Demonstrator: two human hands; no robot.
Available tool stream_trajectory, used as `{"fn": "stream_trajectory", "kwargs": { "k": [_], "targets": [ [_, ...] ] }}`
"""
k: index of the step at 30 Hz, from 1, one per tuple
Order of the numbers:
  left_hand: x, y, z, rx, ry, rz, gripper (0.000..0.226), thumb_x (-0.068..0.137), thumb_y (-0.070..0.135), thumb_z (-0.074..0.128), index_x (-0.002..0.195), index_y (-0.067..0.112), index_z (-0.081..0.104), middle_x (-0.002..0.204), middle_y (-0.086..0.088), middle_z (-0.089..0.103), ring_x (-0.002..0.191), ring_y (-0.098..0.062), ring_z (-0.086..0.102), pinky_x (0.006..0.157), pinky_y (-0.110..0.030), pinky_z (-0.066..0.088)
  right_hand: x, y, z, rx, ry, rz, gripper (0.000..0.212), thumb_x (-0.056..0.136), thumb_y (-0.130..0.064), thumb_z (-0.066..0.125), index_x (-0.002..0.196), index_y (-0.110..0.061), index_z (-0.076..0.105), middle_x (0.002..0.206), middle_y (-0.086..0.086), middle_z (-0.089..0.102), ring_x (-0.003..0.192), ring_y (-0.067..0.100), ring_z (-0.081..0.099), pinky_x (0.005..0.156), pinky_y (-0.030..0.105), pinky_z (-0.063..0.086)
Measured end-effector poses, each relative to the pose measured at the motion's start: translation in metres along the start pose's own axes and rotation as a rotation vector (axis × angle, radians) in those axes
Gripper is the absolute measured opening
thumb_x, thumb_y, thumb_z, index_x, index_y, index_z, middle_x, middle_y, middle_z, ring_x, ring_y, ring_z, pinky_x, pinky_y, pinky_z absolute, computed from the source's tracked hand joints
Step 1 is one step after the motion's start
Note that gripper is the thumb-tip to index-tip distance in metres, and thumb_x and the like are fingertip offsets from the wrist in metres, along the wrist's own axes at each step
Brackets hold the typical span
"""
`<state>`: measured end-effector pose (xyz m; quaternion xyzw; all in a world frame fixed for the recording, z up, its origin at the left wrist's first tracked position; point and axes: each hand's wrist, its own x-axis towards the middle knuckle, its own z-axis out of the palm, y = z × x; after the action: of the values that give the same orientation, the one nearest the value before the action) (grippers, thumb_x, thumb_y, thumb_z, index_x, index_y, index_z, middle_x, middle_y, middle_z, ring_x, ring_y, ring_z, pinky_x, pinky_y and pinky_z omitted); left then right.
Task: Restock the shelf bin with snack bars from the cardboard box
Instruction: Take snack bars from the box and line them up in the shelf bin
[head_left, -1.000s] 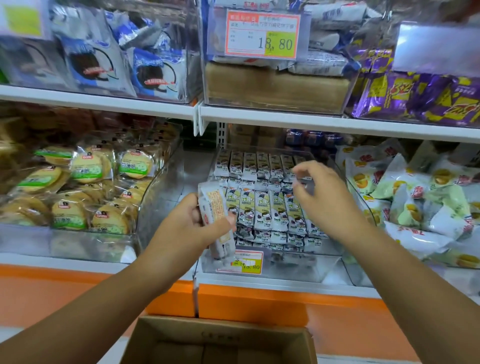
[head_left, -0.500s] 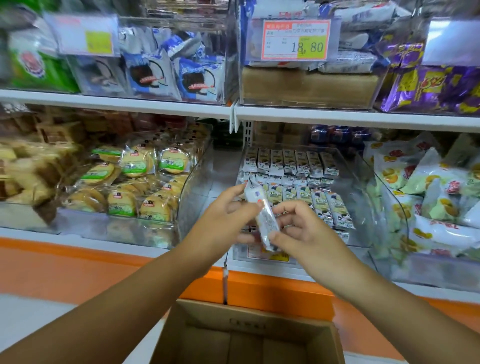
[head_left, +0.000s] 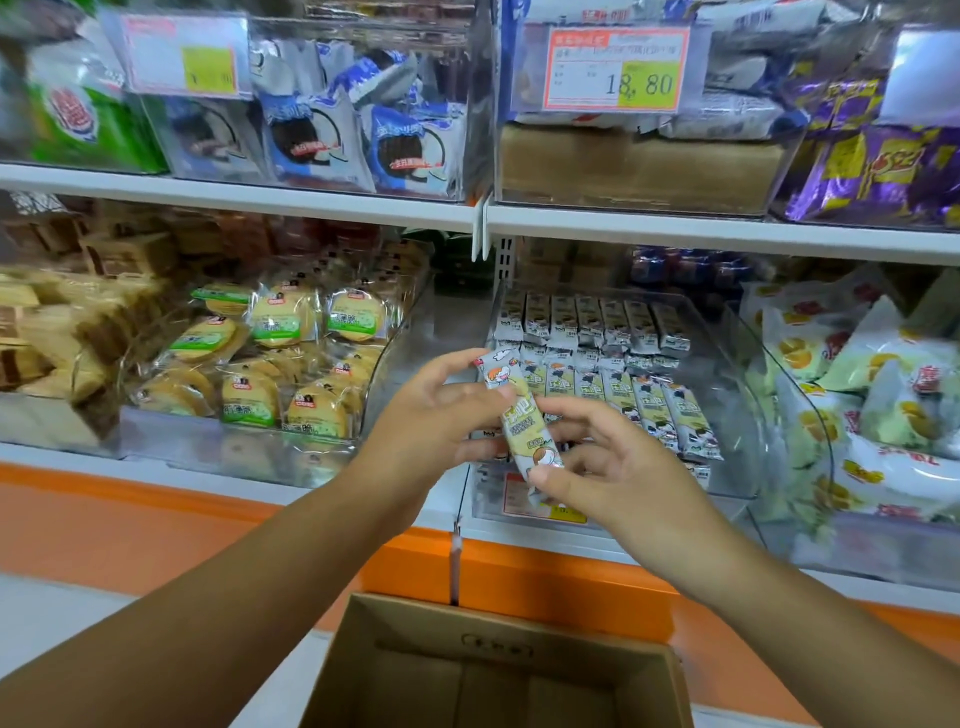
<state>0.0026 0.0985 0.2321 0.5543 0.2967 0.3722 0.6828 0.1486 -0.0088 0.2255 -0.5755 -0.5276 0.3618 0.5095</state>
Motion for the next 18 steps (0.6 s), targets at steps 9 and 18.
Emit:
{"fn": "stream_trajectory", "kwargs": {
  "k": [9,18],
  "targets": [
    [0.009,-0.007,-0.025,0.752,0.229,0.298,0.047,0.097,0.025,0.059,0.142,0.027,0.047,0.128,0.015,0.059,0.112,0.002,0.056,0.084,-0.006,0.04,0.026,0.011,-0.006,-0.313,0.297,-0.095,0.038,0.084,-0.021,0.072,0.114,-0.041,0.059,0.091,-0.013,0.067,0.08,-0.002,0.061,0.069,0.01,0.047],
    [0.011,-0.025,-0.031,0.912,0.011,0.14,0.04,0.103,0.027,0.046,0.143,0.033,0.047,0.129,0.024,0.051,0.119,0.004,0.048,0.098,-0.015,0.035,0.061,0.009,0.015,-0.766,0.338,-0.196,0.033,0.089,-0.04,0.062,0.12,-0.028,0.064,0.082,-0.01,0.05,0.095,0.017,0.054,0.082,0.03,0.046]
  ]
}}
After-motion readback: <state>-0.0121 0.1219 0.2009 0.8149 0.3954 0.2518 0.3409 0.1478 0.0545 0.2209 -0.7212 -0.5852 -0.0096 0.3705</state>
